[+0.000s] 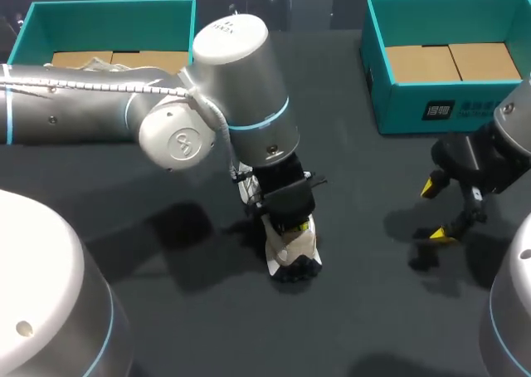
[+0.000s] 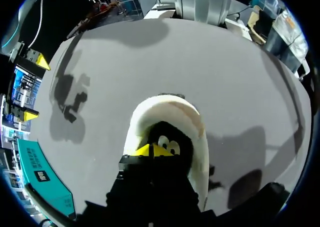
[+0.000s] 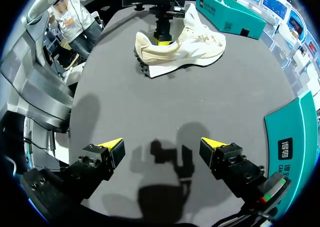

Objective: Take the shoe out of the shoebox, open the shoe tongue, remove and reinsert the insole, then place the shoe into the shoebox

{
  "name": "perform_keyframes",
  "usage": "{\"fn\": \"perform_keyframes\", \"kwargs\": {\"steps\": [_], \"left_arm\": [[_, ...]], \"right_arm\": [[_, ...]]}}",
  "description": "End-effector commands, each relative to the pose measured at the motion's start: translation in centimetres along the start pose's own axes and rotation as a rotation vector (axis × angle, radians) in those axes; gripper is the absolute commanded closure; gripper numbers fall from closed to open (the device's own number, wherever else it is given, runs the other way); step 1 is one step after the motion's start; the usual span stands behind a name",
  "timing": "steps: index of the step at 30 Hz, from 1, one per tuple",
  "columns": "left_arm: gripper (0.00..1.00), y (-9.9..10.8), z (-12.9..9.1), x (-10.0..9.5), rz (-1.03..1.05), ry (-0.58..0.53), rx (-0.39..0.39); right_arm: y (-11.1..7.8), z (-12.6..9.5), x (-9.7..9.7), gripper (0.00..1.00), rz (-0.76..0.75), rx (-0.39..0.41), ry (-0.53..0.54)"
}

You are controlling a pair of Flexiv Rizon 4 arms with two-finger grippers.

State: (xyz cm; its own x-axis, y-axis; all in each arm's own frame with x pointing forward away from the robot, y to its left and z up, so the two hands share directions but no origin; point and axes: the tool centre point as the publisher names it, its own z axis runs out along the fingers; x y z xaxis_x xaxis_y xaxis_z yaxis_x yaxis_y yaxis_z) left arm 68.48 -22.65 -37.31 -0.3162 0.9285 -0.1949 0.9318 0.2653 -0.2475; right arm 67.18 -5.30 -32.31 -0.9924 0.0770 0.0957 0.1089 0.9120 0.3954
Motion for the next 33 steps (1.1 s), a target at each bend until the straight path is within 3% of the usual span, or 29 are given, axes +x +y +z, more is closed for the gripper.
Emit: {"fn": "perform_keyframes", "kwargs": {"steps": [1, 7, 11, 16, 18, 23, 27, 33], "left_arm": [[1.0, -0.7, -0.4, 0.5, 0.004, 0.032, 0.003], [1.0, -1.4, 1.6, 0.6, 0.005, 0.111, 0.043], [1.0, -0.1, 3.6, 0.5, -0.031, 0.132, 0.039], [1.0, 1.3, 3.9, 0.8, -0.057, 0.153, 0.006], [1.0, 1.5, 3.4, 1.0, -0.06, 0.149, -0.002], [1.0, 0.6, 0.6, 1.3, -0.034, 0.114, -0.115], [1.0, -0.2, -1.6, 1.3, -0.016, 0.091, -0.13], [1.0, 0.9, -2.8, 0.9, -0.032, 0.088, -0.185]], "right_arm": [[-0.1, 0.0, 0.1, 0.0, 0.0, 0.0, -0.002], [-0.1, 0.0, 0.1, 0.0, 0.0, 0.0, -0.002], [-0.1, 0.0, 0.1, 0.0, 0.0, 0.0, -0.002], [-0.1, 0.0, 0.1, 0.0, 0.0, 0.0, -0.002], [-0.1, 0.0, 0.1, 0.0, 0.0, 0.0, -0.002], [-0.1, 0.0, 0.1, 0.0, 0.0, 0.0, -0.002], [-0.1, 0.0, 0.1, 0.0, 0.0, 0.0, -0.002], [-0.1, 0.0, 0.1, 0.0, 0.0, 0.0, -0.002]]}}
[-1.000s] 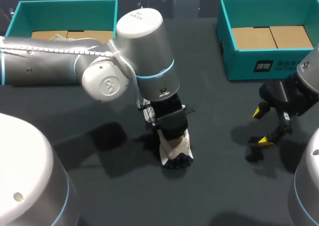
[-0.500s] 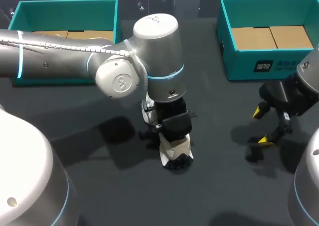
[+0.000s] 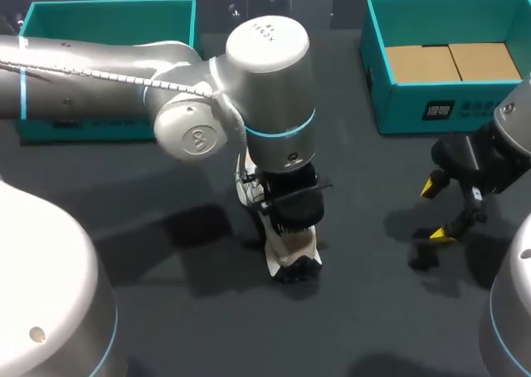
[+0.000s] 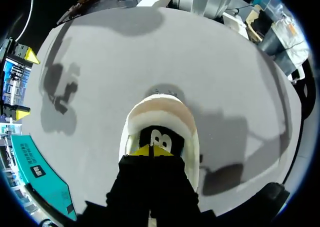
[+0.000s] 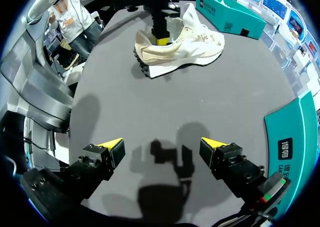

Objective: Take the shoe out of the shoebox, open the shoe tongue, remove and reinsert the insole, then place the shoe into the shoebox

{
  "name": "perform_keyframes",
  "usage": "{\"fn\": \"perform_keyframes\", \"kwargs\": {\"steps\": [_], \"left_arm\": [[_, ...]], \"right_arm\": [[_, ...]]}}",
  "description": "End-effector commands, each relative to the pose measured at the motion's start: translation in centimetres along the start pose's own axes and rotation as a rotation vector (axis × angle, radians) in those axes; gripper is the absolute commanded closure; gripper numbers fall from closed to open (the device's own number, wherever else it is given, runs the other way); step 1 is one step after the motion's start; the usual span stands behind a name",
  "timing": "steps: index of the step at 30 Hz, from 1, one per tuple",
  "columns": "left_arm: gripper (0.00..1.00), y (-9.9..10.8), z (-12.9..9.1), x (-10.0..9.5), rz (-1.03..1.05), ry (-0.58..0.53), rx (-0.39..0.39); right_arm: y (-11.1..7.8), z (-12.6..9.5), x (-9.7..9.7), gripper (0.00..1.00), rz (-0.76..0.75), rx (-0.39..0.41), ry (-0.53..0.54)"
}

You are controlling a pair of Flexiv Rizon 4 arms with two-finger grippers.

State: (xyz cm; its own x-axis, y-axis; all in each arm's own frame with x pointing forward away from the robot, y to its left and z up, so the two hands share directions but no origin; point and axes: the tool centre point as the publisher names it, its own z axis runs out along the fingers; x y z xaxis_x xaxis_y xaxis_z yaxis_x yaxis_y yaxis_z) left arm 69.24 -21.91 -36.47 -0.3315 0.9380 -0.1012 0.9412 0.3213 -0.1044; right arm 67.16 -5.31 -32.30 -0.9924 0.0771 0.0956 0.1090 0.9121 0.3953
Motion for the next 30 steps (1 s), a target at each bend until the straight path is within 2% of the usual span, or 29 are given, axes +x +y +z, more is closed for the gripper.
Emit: {"fn": "perform_keyframes", "kwargs": {"steps": [1, 14, 16, 18, 19, 22, 28, 30], "left_arm": [[1.0, 0.7, -1.6, 0.7, -0.009, -0.001, -0.046], [1.0, 3.2, -1.6, -0.5, -0.033, 0.029, -0.101], [0.93, 3.2, -1.6, -0.6, -0.031, 0.034, -0.105], [0.79, 3.3, -1.6, -0.5, -0.027, 0.04, -0.109], [0.77, 3.3, -1.6, -0.5, -0.024, 0.045, -0.11], [0.61, 3.4, -1.5, -0.3, -0.019, 0.054, -0.115], [0.55, 3.6, -1.6, 0.1, -0.008, 0.065, -0.121], [0.5, 3.7, -1.6, 0.4, -0.001, 0.069, -0.123]], "right_arm": [[-0.1, 0.0, 0.1, 0.0, 0.0, 0.0, -0.002], [-0.1, 0.0, 0.1, 0.0, 0.0, 0.0, -0.002], [-0.1, 0.0, 0.1, 0.0, 0.0, 0.0, -0.002], [-0.1, 0.0, 0.1, 0.0, 0.0, 0.0, -0.002], [-0.1, 0.0, 0.1, 0.0, 0.0, 0.0, -0.002], [-0.1, 0.0, 0.1, 0.0, 0.0, 0.0, -0.002], [-0.1, 0.0, 0.1, 0.0, 0.0, 0.0, -0.002], [-0.1, 0.0, 0.1, 0.0, 0.0, 0.0, -0.002]]}}
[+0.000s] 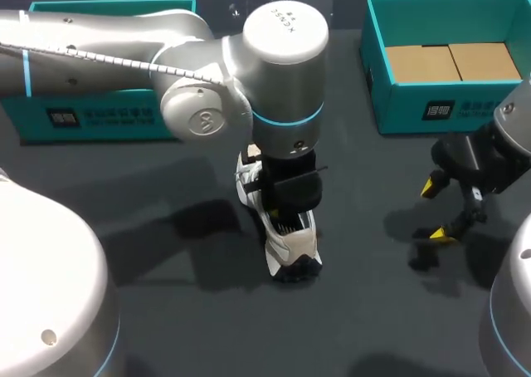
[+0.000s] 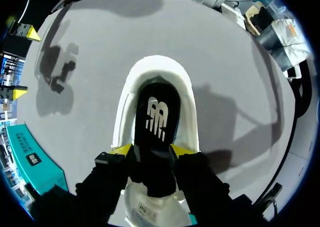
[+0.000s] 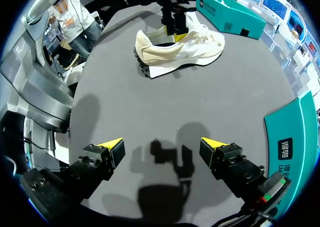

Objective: Take the shoe out of the shoebox, open the shoe tongue, remove and reinsert the insole, then place the shoe into the shoebox

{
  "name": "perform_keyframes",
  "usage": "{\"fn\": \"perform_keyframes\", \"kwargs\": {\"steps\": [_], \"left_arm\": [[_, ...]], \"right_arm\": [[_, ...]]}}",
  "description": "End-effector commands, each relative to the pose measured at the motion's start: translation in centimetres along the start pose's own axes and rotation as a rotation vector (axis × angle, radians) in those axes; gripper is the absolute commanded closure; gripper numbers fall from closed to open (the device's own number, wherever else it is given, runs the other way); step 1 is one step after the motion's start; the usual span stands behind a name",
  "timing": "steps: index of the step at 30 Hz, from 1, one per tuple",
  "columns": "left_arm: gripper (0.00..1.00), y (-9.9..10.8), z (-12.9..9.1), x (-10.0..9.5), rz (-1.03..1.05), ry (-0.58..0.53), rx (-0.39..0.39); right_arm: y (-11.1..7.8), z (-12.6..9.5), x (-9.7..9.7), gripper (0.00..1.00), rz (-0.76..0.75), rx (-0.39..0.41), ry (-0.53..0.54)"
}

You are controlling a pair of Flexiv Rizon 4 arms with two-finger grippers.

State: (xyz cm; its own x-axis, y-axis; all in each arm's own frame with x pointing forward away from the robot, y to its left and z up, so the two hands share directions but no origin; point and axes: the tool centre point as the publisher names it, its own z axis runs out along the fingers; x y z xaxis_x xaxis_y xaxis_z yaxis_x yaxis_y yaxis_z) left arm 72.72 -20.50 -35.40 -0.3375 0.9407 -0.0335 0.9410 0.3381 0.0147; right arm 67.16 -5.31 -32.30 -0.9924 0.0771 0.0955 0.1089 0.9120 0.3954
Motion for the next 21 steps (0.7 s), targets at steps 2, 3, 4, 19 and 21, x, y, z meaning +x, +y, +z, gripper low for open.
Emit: {"fn": "perform_keyframes", "kwargs": {"steps": [2, 3, 4, 19, 21], "left_arm": [[0.36, 0.2, -0.2, 0.6, 0.013, 0.0, -0.002], [0.31, 0.3, -0.2, 0.7, 0.014, -0.001, -0.001], [0.27, 0.4, -0.2, 0.9, 0.015, -0.002, 0.001], [0.11, 1.7, -1.0, 0.6, 0.02, -0.038, 0.056], [0.11, 1.9, -1.1, 0.5, 0.023, -0.039, 0.061]], "right_arm": [[-0.1, 0.0, 0.1, 0.0, 0.0, 0.0, -0.002], [-0.1, 0.0, 0.1, 0.0, 0.0, 0.0, -0.002], [-0.1, 0.0, 0.1, 0.0, 0.0, 0.0, -0.002], [-0.1, 0.0, 0.1, 0.0, 0.0, 0.0, -0.002], [-0.1, 0.0, 0.1, 0.0, 0.0, 0.0, -0.002]]}}
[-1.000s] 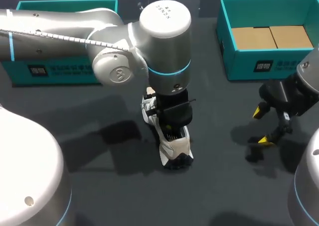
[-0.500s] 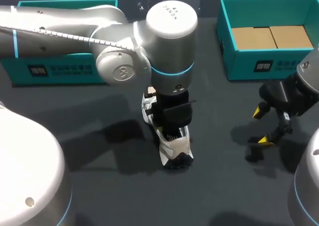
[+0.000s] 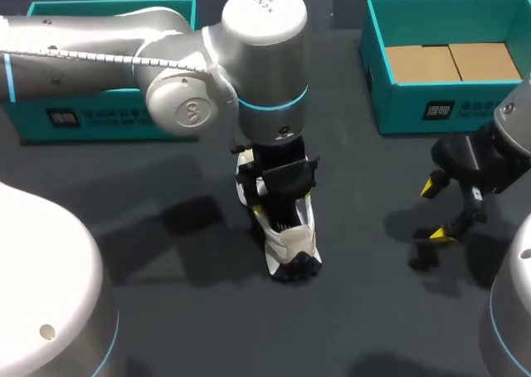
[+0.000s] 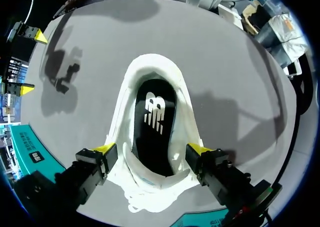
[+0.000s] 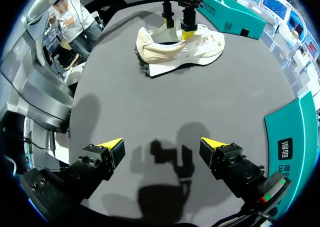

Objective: Take the shoe out of the shoebox, open the shoe tongue, remove and reinsert the insole, then place the shoe into the shoebox

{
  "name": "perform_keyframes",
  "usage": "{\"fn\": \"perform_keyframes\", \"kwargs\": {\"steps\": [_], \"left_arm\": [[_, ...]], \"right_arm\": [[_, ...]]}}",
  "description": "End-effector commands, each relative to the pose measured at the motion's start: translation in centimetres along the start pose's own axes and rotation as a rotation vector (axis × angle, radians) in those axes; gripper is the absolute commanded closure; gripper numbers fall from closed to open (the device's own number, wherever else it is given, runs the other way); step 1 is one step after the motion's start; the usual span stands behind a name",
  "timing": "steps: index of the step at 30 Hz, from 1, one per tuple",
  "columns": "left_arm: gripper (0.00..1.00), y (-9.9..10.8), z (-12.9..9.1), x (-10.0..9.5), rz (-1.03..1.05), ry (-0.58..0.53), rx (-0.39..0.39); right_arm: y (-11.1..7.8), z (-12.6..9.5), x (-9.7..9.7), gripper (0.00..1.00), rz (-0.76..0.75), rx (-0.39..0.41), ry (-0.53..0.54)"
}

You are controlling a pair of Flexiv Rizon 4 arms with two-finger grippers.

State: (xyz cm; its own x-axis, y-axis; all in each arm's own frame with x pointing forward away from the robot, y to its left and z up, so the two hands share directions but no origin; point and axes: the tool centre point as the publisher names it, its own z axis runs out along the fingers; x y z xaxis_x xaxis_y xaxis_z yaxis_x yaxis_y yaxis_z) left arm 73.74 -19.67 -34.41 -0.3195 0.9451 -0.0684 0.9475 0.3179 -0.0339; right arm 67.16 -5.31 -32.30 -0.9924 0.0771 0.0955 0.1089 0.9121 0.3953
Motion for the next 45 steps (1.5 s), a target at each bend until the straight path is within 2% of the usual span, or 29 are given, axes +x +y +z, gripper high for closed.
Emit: {"fn": "perform_keyframes", "kwargs": {"steps": [1, 6, 11, 15, 17, 28, 30, 31, 32, 33, 41, 45], "left_arm": [[0.1, 0.7, -0.2, 0.1, 0.008, -0.005, 0.016], [0.08, 1.2, -0.6, 0.0, 0.024, -0.019, 0.039], [0.1, 1.7, -1.1, 0.0, 0.027, -0.029, 0.037], [0.23, 2.5, -1.5, 0.0, 0.024, -0.033, 0.032], [0.25, 2.8, -1.8, 0.0, 0.02, -0.037, 0.032], [0.24, 5.8, -4.5, 0.6, -0.005, -0.056, 0.008], [0.32, 6.3, -5.1, 0.6, -0.015, -0.068, 0.018], [0.39, 6.5, -5.4, 0.6, -0.019, -0.074, 0.025], [0.52, 6.6, -5.8, 0.6, -0.023, -0.078, 0.028], [0.54, 6.7, -6.1, 0.6, -0.025, -0.085, 0.039], [0.61, 7.4, -7.7, 0.3, -0.032, -0.122, 0.09], [0.64, 6.3, -7.5, 0.0, -0.019, -0.127, 0.118]], "right_arm": [[-0.1, 0.0, 0.1, 0.0, 0.0, 0.0, -0.002], [-0.1, 0.0, 0.1, 0.0, 0.0, 0.0, -0.002], [-0.1, 0.0, 0.1, 0.0, 0.0, 0.0, -0.002], [-0.1, 0.0, 0.1, 0.0, 0.0, 0.0, -0.002], [-0.1, 0.0, 0.1, 0.0, 0.0, 0.0, -0.002], [-0.1, 0.0, 0.1, 0.0, 0.0, 0.0, -0.002], [-0.1, 0.0, 0.1, 0.0, 0.0, 0.0, -0.002], [-0.1, 0.0, 0.1, 0.0, 0.0, 0.0, -0.002], [-0.1, 0.0, 0.1, 0.0, 0.0, 0.0, -0.002], [-0.1, 0.0, 0.1, 0.0, 0.0, 0.0, -0.002], [-0.1, 0.0, 0.1, 0.0, 0.0, 0.0, -0.002], [-0.1, 0.0, 0.1, 0.0, 0.0, 0.0, -0.002]]}}
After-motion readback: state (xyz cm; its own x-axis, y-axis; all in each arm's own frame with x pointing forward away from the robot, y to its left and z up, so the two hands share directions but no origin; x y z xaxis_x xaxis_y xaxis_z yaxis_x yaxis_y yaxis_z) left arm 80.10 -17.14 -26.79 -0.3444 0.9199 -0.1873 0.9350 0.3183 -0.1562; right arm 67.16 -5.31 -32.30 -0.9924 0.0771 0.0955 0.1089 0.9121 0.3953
